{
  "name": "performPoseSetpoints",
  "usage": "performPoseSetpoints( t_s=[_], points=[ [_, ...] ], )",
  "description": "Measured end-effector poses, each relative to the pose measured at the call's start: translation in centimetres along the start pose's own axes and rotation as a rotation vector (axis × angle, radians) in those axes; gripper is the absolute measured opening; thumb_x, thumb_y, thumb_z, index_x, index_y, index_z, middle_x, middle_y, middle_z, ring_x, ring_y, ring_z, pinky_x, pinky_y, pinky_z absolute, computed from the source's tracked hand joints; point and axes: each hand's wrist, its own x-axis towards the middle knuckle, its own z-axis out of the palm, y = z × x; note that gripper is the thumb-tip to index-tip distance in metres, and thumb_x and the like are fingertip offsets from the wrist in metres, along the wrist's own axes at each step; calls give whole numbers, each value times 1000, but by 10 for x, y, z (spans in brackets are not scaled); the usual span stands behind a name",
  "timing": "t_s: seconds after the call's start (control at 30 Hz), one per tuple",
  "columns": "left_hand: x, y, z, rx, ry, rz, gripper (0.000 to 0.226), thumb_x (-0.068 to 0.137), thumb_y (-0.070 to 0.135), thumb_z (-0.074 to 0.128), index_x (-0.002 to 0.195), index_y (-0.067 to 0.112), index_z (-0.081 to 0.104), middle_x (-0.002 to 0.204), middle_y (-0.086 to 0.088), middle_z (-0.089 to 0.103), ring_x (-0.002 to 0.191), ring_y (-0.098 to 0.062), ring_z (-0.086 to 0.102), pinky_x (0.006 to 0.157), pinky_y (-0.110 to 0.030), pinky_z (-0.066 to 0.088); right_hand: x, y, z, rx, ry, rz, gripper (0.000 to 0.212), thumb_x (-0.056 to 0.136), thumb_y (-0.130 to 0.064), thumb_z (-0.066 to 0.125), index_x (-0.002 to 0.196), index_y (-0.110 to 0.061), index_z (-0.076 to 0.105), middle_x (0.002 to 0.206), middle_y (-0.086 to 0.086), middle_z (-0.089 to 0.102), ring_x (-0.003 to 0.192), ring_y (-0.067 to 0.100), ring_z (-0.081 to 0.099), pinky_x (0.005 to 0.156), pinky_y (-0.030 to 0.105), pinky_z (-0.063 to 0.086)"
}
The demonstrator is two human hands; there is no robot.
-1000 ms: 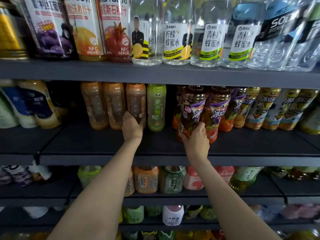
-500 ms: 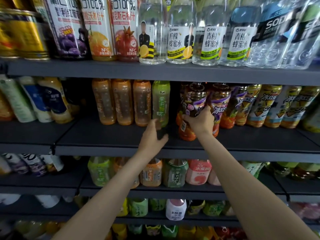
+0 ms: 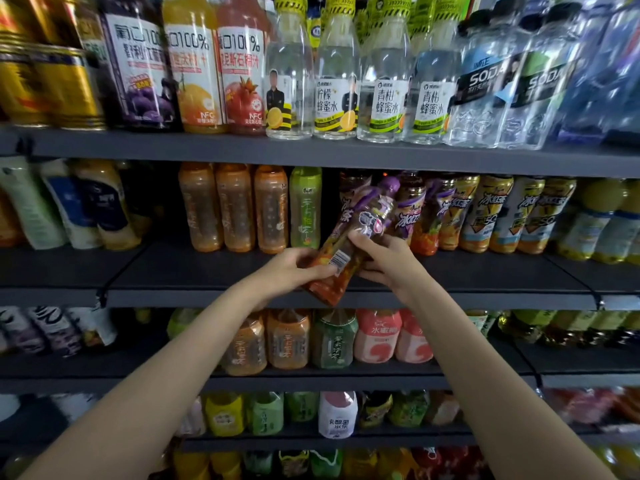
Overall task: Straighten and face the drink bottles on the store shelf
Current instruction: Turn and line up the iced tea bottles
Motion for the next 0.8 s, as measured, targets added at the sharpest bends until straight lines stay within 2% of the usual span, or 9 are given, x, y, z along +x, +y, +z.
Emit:
performPoseSetpoints(
  t_s=[0.13,0.23,0.3,0.4,0.43,0.53,0.6,0.7,0.8],
  points=[
    [-15,7,-7,570,191,134,57,76,40,73,123,16,49,115,6,50,104,-9,49,82,-21,37,-8,2,11,255,48,204,52,77,-38,75,112,-6,53,106,16,61,89,28,65,69,35,58],
    [-24,15,-12,666,326,297,57,73,39,76,120,21,50,118,4,48,108,-11,45,86,-25,37,-14,4,22,487,52,259,43,80,-32,73,108,-6,52,100,17,58,87,28,61,70,38,55],
    [-27,17,-20,485,316,201,62,75,40,75,126,20,46,121,4,46,109,-11,45,88,-24,38,-16,1,26,557,31,215,34,82,-29,72,100,-7,54,104,18,59,89,29,61,71,38,55],
    [-38,21,-29,-162,124,-136,80,69,58,70,133,20,42,127,-1,54,111,-17,56,94,-31,48,-16,-10,29,591,-25,114,27,84,-26,69,100,-10,55,104,15,63,96,28,63,79,37,55],
    [-41,21,-31,-338,74,-184,78,69,58,68,131,18,44,126,-6,58,109,-21,61,90,-32,52,-15,-14,29,596,-47,87,26,84,-26,68,102,-10,56,104,14,64,98,27,63,82,38,54],
    [-44,21,-32,-571,73,-128,64,71,40,66,127,16,46,126,-11,57,107,-21,62,77,-27,57,-15,-19,26,572,-148,49,25,87,-26,63,105,-10,60,108,13,66,103,25,63,88,37,52],
    [-47,22,-32,-436,162,-48,62,70,31,73,124,21,44,128,-6,53,109,-18,58,84,-30,55,-18,-18,22,554,-185,86,29,88,-27,63,110,-8,60,110,16,65,103,26,63,83,36,56],
    [-52,24,-38,138,325,186,68,69,23,81,124,28,42,125,6,46,113,-11,48,94,-31,45,-20,-13,21,679,-147,206,52,83,-31,69,123,-3,52,119,23,59,107,32,61,79,40,58],
    [-57,34,-34,450,340,434,71,70,19,81,128,29,41,125,15,39,115,-4,38,94,-25,37,-21,-8,26,868,-88,288,61,78,-30,74,124,1,48,120,26,57,108,36,60,83,45,54]
  ],
)
